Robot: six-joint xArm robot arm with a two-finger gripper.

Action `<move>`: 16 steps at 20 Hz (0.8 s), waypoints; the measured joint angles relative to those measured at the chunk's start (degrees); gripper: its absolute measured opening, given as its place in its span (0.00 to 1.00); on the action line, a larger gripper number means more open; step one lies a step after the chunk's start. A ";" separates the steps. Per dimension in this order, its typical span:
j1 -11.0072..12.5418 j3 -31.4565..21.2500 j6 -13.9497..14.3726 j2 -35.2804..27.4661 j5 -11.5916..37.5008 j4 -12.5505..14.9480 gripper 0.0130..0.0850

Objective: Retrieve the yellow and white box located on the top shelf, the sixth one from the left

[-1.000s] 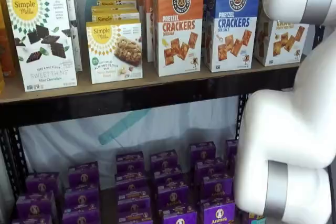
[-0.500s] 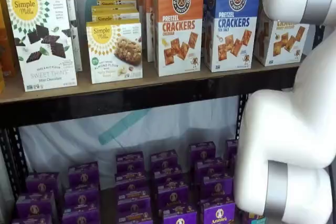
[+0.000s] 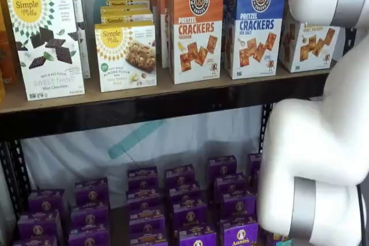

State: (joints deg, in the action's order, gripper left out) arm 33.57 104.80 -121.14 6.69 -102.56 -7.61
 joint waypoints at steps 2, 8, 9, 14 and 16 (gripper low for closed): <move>0.50 -0.92 -0.35 1.09 0.17 -0.47 0.61; 2.54 -4.67 -1.69 6.01 -1.26 -1.80 0.61; 3.12 -5.37 -2.01 7.06 -2.05 -2.18 0.61; 5.57 -7.55 -3.78 10.86 -5.17 -2.86 0.61; 6.53 -8.38 -4.70 12.31 -5.99 -2.71 0.61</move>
State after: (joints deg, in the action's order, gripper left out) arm 40.10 96.42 -125.85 19.00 -108.55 -10.32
